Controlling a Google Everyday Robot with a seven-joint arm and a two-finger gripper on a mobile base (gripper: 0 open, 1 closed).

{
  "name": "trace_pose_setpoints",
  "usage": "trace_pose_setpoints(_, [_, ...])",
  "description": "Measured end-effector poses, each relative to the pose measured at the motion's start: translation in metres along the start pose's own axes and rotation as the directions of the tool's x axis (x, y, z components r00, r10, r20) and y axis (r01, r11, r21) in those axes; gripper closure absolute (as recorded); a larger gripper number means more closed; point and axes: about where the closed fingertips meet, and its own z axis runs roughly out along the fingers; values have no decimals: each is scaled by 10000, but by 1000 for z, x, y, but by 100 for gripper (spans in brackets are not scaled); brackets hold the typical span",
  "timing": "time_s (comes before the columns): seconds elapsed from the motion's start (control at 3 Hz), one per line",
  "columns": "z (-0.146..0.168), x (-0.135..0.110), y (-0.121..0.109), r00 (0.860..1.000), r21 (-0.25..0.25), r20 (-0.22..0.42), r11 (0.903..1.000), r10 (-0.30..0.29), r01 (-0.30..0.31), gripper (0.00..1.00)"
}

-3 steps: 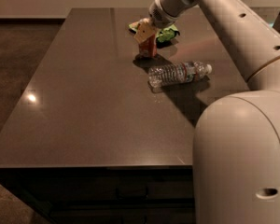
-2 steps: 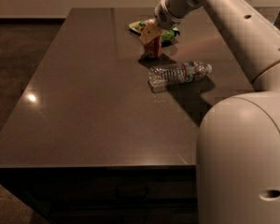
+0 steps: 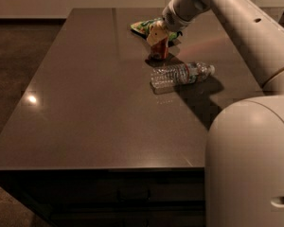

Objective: Move coke can near green rice chip bag

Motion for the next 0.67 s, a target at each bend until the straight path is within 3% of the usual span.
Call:
trace_pose_setpoints(0.33, [-3, 4, -6, 9999, 75, 84, 9999, 92, -93, 0])
trace_pose_setpoints(0.67, [-3, 4, -6, 9999, 73, 83, 9999, 92, -93, 0])
